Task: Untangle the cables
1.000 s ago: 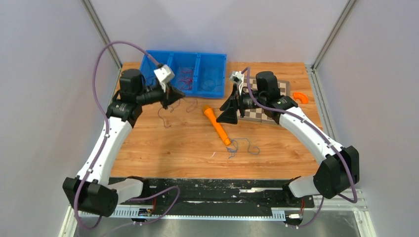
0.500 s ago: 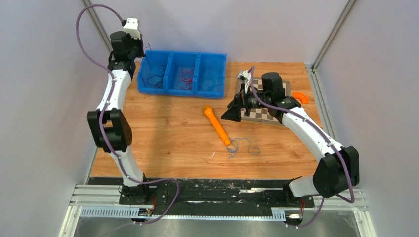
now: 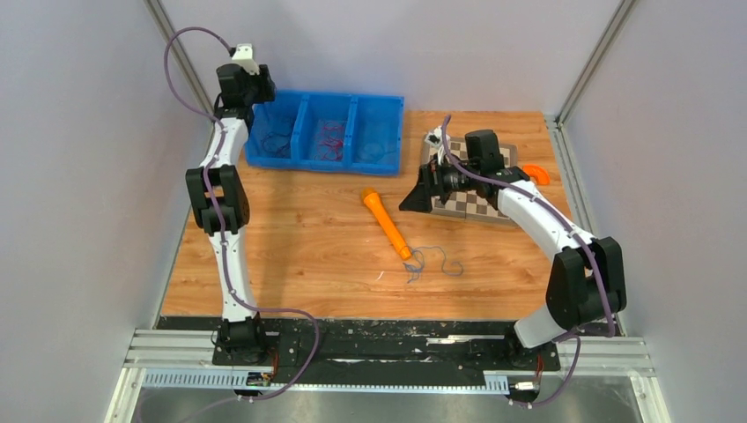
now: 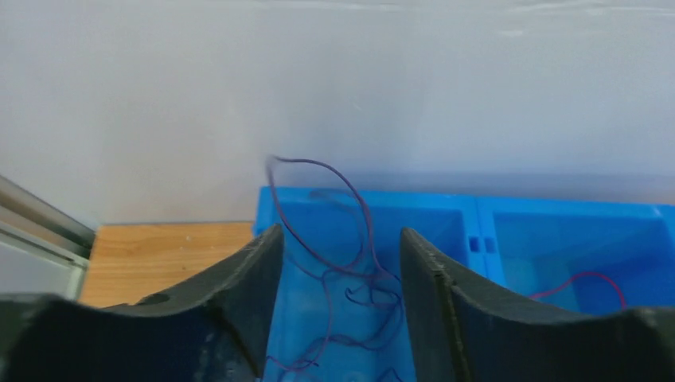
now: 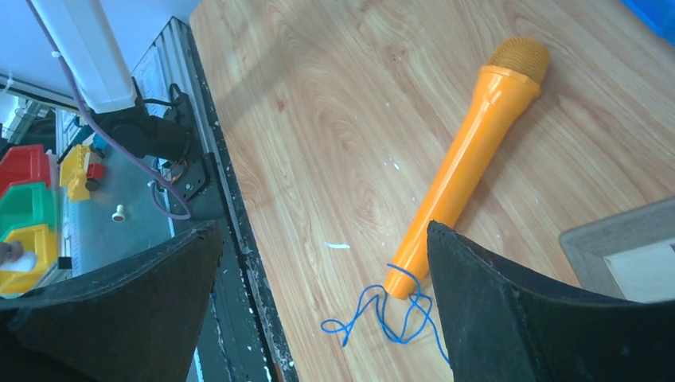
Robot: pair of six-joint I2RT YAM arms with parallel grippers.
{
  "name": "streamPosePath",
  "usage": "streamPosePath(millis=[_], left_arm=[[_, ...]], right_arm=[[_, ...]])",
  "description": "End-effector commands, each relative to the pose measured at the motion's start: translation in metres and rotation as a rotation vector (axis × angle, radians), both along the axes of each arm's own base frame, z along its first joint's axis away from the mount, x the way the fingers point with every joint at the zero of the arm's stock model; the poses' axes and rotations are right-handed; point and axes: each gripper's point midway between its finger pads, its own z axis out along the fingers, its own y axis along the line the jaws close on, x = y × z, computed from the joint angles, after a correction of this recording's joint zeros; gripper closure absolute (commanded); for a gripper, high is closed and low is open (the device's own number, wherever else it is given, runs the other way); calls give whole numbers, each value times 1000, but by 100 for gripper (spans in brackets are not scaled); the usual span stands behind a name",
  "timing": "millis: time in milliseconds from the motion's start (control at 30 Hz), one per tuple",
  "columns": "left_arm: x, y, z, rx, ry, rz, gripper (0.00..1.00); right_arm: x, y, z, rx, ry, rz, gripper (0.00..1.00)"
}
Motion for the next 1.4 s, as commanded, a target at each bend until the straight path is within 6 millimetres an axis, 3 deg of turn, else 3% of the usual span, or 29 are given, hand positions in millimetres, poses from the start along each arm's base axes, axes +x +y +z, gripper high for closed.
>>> streamPosePath(millis=[0,133,233,300,333,367,400,433,467,500,533,567,600,700,867,1000,1100,1133,1200,1267,1367], left_arm=[[-15,-7,72,-6,-94,-49,25],[-52,-2,92,55,-27,-20,2],[-86,-2,109,99,21,-26,0],[-119,-13,112,106,98,-79,0],[-137,-20,127,102,92,-112,0],[-152,-24,123,90,140,-130,0],[-170,-33,134,80,135,-166,0],[-184,-38,130,65,176,-185,0],[-202,-46,139,56,170,-220,0],[-215,-50,127,40,217,-239,0],[-233,-58,142,33,190,-272,0],[-244,-62,132,16,222,-289,0],[-259,-69,144,3,196,-311,0],[-295,-84,139,-45,199,-360,0],[-328,-98,121,-133,246,-393,0],[-344,-104,127,-147,217,-412,0],[-354,-110,129,-159,194,-442,0],[-357,-111,130,-159,184,-449,0],[-359,-113,132,-165,178,-458,0],[-361,-114,136,-162,171,-463,0],[-366,-119,143,-151,152,-502,0]], right_arm=[[14,-13,13,-36,-72,-3,2],[8,-32,3,-162,-110,-12,2],[-7,-54,-20,-301,-106,-3,2],[-22,-71,-40,-400,-83,15,2],[-29,-79,-50,-448,-77,24,3],[-35,-88,-61,-496,-69,29,3],[-42,-96,-71,-538,-64,44,3],[-48,-102,-80,-570,-62,58,3],[-53,-107,-88,-602,-64,64,3],[-56,-110,-96,-623,-61,74,3],[-58,-112,-102,-637,-57,81,4],[-59,-112,-108,-648,-51,86,4],[-58,-110,-113,-650,-46,89,4],[-52,-95,-120,-640,-60,103,5],[-43,-78,-152,-662,-81,155,9],[-44,-77,-176,-679,-74,198,17],[-49,-74,-182,-665,-72,235,30],[-50,-73,-182,-659,-73,240,40],[-52,-72,-178,-649,-77,239,72],[-56,-71,-162,-630,-99,239,96],[-66,-68,-111,-550,-198,236,100]])
